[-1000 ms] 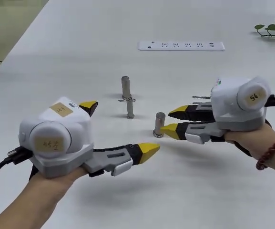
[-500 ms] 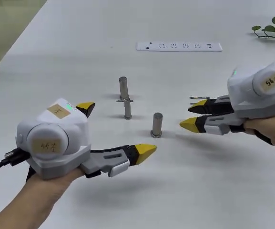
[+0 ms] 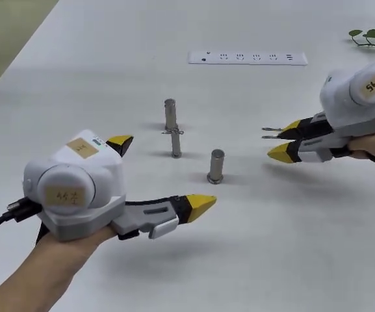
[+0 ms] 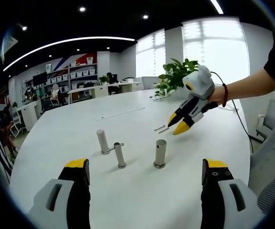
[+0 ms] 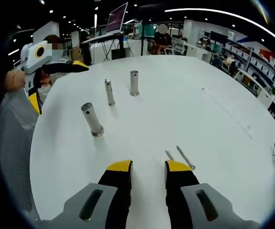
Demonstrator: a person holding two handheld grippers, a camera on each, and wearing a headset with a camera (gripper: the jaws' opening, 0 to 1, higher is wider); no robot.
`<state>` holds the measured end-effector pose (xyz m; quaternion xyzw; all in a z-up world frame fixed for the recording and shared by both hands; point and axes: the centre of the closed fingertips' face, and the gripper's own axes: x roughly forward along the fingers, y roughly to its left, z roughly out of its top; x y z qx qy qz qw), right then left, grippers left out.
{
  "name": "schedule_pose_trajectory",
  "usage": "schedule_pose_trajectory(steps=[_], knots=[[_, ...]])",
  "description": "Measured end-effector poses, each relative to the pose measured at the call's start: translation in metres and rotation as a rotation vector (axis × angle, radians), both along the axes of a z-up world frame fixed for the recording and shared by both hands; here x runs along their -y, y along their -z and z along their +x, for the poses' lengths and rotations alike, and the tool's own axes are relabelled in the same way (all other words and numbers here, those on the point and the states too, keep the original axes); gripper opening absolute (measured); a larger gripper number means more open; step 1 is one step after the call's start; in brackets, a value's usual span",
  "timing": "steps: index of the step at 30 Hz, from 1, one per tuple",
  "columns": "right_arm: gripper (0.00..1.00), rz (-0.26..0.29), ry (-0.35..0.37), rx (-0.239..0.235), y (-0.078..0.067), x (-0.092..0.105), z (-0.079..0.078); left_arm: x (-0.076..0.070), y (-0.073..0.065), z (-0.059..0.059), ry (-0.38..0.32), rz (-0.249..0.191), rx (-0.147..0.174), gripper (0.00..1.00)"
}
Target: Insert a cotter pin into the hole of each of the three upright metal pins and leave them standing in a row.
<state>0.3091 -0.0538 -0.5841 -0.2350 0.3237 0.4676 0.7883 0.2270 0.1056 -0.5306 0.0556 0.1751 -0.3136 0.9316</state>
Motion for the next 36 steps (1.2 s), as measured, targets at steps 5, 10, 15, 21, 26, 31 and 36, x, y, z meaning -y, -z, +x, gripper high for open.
schedule_pose_trajectory(steps=[5, 10, 15, 21, 26, 31, 36], knots=[[0.19, -0.04, 0.015, -0.019, 0.008, 0.011, 0.017, 0.0, 0.0, 0.0, -0.001, -0.003, 0.001, 0.97], [0.19, -0.081, 0.001, -0.017, 0.01, 0.017, 0.024, -0.001, 0.002, 0.001, -0.003, 0.0, -0.004, 0.97], [0.18, -0.124, -0.015, -0.021, 0.016, 0.024, 0.037, -0.001, 0.002, 0.001, -0.004, -0.001, -0.007, 0.96], [0.17, -0.147, -0.01, -0.036, 0.02, 0.028, 0.04, 0.0, 0.0, 0.0, -0.003, -0.007, -0.006, 0.96], [0.12, -0.167, 0.015, -0.048, 0.025, 0.033, 0.047, 0.002, 0.0, -0.002, 0.004, -0.008, -0.005, 0.96], [0.07, -0.184, 0.009, -0.06, 0.028, 0.036, 0.05, 0.002, -0.001, -0.001, 0.004, -0.01, -0.004, 0.95], [0.04, -0.184, -0.001, -0.08, 0.03, 0.035, 0.049, 0.0, -0.001, -0.001, 0.001, -0.009, -0.003, 0.95]])
